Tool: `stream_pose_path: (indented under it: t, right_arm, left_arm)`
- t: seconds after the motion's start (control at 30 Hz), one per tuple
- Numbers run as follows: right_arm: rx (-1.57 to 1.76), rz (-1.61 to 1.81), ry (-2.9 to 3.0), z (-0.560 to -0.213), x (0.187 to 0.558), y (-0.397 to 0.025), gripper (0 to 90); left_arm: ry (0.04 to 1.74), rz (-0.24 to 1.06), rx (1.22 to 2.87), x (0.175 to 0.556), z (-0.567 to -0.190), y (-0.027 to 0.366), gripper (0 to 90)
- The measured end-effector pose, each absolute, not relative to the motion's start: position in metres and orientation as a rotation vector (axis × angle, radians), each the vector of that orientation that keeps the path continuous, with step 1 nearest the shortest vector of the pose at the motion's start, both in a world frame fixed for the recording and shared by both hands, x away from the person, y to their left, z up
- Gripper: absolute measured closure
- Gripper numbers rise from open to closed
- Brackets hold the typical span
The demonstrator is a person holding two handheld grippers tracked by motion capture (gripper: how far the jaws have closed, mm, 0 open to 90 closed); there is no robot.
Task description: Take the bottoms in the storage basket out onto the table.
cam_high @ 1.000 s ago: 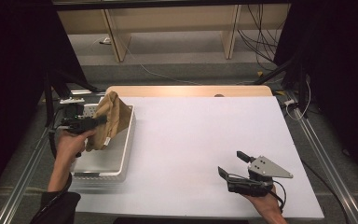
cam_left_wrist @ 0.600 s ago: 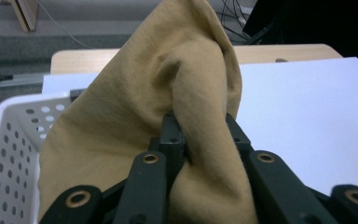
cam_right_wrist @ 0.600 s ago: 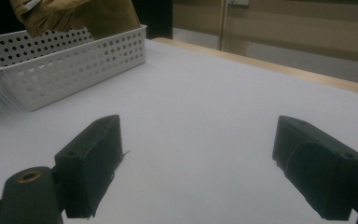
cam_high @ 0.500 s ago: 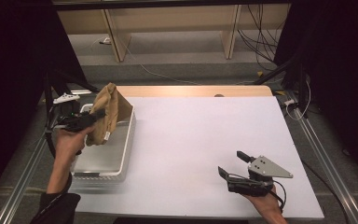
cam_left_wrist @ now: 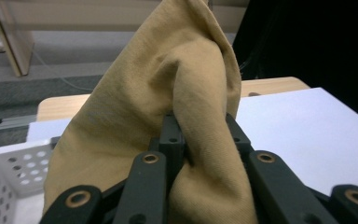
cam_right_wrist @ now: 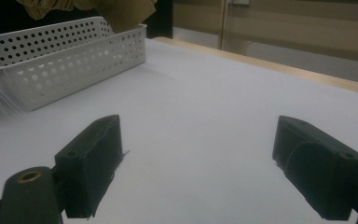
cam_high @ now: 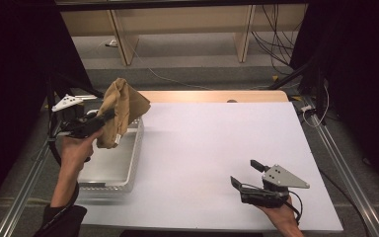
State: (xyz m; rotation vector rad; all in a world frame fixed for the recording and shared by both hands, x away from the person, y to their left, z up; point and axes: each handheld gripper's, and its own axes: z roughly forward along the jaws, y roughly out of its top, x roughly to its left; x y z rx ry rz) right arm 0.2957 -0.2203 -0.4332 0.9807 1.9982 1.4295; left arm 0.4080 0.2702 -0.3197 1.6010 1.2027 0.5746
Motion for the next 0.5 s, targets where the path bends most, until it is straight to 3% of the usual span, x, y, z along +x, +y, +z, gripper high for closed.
stream_pose_path:
  t: [0.5]
  right_arm:
    - [0.979,1.429,1.994,-0.433,0.296,-0.221,16.6]
  left_arm:
    - [1.058,0.497,1.601,0.391,-0.302,0.237,75.1]
